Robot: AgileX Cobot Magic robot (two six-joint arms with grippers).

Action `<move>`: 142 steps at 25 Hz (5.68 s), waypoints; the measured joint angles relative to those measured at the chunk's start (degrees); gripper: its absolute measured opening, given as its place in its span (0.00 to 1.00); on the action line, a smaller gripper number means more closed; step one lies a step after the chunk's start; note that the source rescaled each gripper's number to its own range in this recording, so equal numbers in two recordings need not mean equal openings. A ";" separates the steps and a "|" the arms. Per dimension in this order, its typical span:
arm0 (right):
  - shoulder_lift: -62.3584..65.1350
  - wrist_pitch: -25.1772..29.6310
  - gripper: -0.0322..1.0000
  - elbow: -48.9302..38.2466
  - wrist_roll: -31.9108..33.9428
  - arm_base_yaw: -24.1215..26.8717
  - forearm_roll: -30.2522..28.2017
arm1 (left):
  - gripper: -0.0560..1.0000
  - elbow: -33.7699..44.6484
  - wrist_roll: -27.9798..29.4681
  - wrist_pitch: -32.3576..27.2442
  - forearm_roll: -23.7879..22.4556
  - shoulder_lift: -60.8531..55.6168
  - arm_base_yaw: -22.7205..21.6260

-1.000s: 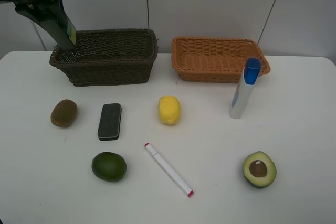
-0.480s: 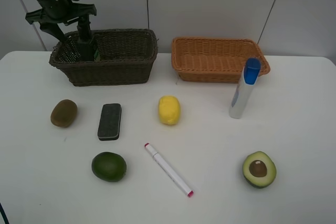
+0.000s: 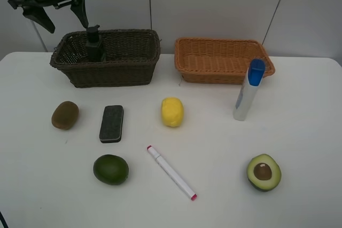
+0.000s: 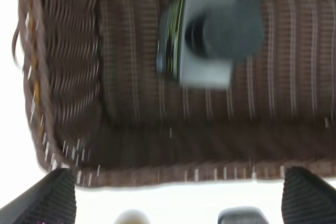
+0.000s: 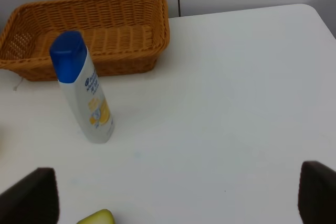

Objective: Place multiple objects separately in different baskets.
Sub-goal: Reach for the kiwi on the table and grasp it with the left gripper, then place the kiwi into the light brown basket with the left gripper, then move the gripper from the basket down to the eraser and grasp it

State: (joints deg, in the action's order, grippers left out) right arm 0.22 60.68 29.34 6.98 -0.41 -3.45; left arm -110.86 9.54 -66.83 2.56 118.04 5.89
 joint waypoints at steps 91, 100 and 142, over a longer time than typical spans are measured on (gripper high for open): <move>0.00 0.00 1.00 0.00 0.00 0.00 0.00 | 0.37 -7.43 -9.54 40.83 14.42 14.90 26.76; 0.00 0.00 1.00 0.00 0.00 0.00 0.00 | 0.94 -18.04 -9.54 45.08 14.42 29.06 26.78; 0.00 0.00 1.00 0.00 0.00 0.00 0.00 | 1.00 38.62 19.61 7.47 -4.76 -14.43 24.76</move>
State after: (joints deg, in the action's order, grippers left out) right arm 0.22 60.68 29.34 6.98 -0.41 -3.45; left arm -72.24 29.16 -59.35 -2.19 103.62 30.65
